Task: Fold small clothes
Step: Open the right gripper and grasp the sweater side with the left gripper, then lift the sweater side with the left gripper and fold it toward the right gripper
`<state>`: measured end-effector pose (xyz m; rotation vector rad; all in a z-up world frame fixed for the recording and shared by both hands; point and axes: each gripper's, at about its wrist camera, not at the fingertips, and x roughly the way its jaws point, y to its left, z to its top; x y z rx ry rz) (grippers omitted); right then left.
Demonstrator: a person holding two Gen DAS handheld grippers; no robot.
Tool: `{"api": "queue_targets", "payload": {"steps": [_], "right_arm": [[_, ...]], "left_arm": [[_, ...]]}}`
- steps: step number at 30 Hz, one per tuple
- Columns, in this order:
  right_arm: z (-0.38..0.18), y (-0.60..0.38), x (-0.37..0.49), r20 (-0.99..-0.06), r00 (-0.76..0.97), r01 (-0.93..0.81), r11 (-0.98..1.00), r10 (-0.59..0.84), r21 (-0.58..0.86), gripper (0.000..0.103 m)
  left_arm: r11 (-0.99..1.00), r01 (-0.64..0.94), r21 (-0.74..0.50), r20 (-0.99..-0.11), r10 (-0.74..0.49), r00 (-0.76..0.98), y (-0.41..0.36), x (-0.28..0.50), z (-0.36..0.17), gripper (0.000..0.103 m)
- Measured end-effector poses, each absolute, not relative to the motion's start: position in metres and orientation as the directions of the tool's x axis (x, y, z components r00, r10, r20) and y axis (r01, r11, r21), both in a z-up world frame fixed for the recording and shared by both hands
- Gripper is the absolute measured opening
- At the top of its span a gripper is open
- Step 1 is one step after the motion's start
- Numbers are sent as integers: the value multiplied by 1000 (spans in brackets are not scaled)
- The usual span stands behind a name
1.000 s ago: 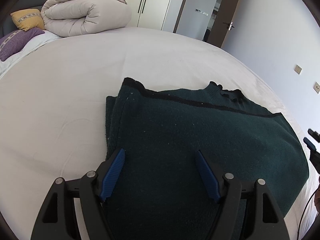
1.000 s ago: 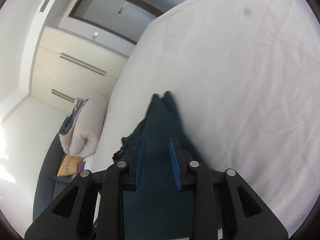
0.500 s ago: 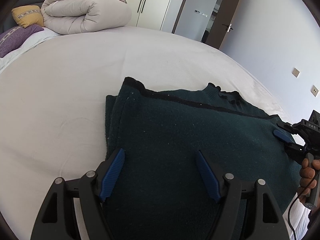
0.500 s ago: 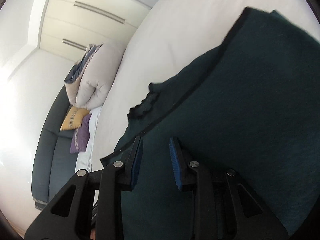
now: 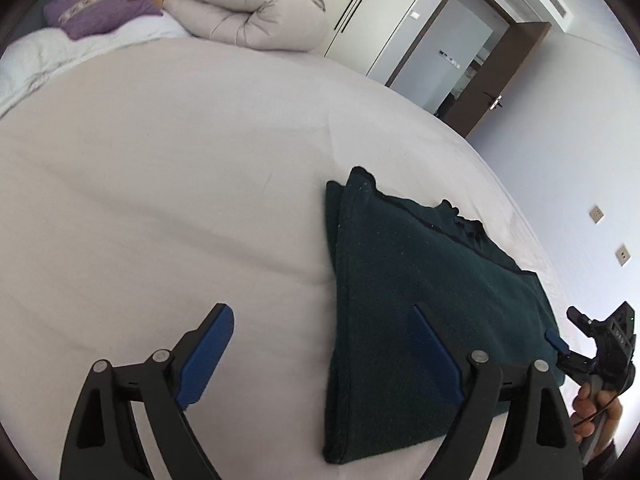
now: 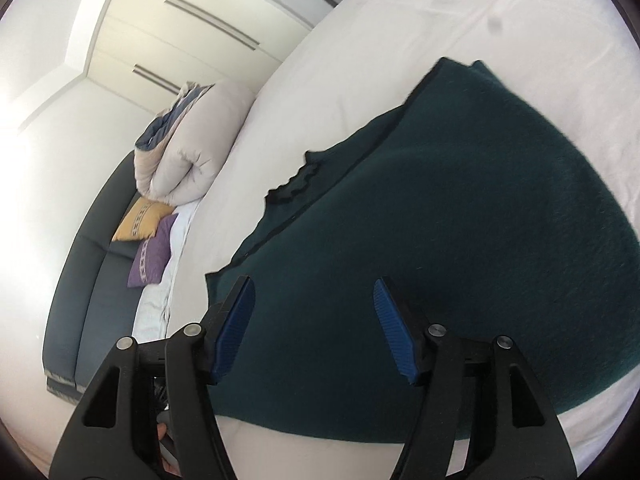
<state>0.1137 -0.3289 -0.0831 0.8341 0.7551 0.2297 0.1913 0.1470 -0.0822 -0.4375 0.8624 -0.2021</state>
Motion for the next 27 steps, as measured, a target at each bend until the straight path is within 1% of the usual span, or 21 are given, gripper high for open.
{"api": "queue_targets", "payload": {"steps": [2, 4, 6, 10, 12, 17, 18, 19, 20, 22, 23, 24, 25, 27], "right_arm": [[-79, -314, 118, -508, 699, 61, 667, 502, 743, 62], [-76, -302, 120, -503, 684, 41, 661, 528, 750, 62], [-74, -290, 121, -497, 665, 16, 654, 558, 756, 62], [-71, -273, 119, -515, 617, -17, 664, 595, 747, 62], [-71, -267, 120, -515, 599, -28, 660, 613, 751, 62], [-72, -256, 127, -510, 566, -43, 641, 648, 766, 62], [-72, -253, 129, -508, 560, -46, 636, 655, 770, 62], [-72, -250, 132, -504, 555, -49, 631, 662, 774, 62], [-72, -247, 134, -502, 550, -52, 627, 668, 777, 62], [-71, -240, 139, -505, 538, -58, 627, 675, 777, 62], [-70, -236, 142, -505, 531, -62, 625, 681, 778, 62], [-70, -232, 144, -505, 522, -65, 623, 687, 780, 62], [-71, -229, 148, -508, 513, -64, 622, 691, 781, 62], [-73, -222, 157, -512, 499, -60, 617, 699, 784, 62]], "left_arm": [[852, -8, -524, -697, -424, 578, 153, 197, -92, 89], [799, -7, -602, -678, -507, 532, 153, 202, -99, 87], [759, -14, -650, -667, -562, 490, 149, 208, -105, 85], [740, -30, -672, -671, -591, 447, 139, 220, -111, 85], [714, -37, -699, -658, -622, 425, 138, 224, -112, 84], [657, -65, -751, -636, -693, 339, 133, 232, -121, 74], [633, -81, -770, -620, -712, 331, 135, 234, -123, 69], [599, -104, -794, -597, -737, 316, 137, 235, -127, 60], [570, -126, -812, -578, -757, 305, 138, 236, -132, 55], [535, -156, -830, -556, -779, 290, 138, 236, -140, 35], [530, -160, -833, -553, -783, 284, 138, 236, -143, 30], [525, -163, -835, -550, -787, 281, 137, 235, -145, 21], [512, -170, -842, -540, -793, 283, 137, 233, -147, 16], [489, -168, -856, -517, -804, 294, 139, 229, -149, 13]]}}
